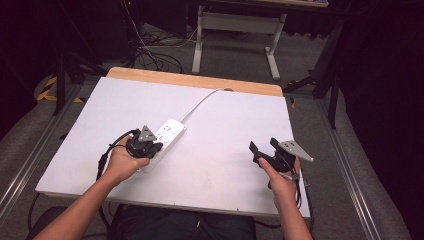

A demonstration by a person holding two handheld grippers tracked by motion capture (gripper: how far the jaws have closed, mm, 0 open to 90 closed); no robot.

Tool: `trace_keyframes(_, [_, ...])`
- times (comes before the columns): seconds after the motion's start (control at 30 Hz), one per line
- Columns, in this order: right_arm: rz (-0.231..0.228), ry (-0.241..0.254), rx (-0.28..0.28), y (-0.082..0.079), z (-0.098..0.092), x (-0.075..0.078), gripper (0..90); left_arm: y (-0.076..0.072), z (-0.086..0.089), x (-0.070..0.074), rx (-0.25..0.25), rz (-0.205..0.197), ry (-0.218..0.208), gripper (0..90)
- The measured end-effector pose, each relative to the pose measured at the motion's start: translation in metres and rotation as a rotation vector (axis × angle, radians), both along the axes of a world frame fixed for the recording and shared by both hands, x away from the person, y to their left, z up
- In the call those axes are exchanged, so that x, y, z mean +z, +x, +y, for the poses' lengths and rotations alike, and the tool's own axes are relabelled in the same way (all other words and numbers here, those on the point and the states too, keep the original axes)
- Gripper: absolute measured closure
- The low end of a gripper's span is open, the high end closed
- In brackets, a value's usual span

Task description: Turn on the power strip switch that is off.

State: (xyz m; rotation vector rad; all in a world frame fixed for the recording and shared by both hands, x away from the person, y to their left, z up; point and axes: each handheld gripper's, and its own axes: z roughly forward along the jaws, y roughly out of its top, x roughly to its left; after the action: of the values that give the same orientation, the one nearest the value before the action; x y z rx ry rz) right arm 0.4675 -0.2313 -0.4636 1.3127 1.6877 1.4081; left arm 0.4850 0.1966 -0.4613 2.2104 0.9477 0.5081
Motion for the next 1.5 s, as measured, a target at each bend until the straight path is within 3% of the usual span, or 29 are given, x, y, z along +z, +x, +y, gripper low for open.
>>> trace_keyframes(0.4, [-0.004,-0.004,0.002,0.0,0.001,0.0,15.5,0.0,0.004,0.004,0.035,-0.045,0.01,90.0])
trace_keyframes(0.57, [0.001,-0.003,0.002,0.001,0.001,0.0,15.5,-0.001,0.01,0.01,0.064,-0.075,-0.029,90.0])
trace_keyframes(0.93, [-0.001,-0.004,0.003,0.001,0.001,0.0,15.5,-0.001,0.017,0.018,0.086,-0.113,-0.067,90.0])
trace_keyframes(1.07, [0.001,-0.002,0.003,0.001,0.001,0.0,15.5,-0.003,0.021,0.023,0.098,-0.148,-0.093,90.0])
trace_keyframes(1.3, [0.002,-0.005,0.004,0.001,0.001,0.0,15.5,-0.009,0.032,0.034,0.134,-0.243,-0.183,90.0])
trace_keyframes(1.5, [-0.002,-0.004,0.003,0.001,0.001,0.0,15.5,-0.015,0.043,0.04,0.18,-0.291,-0.252,90.0])
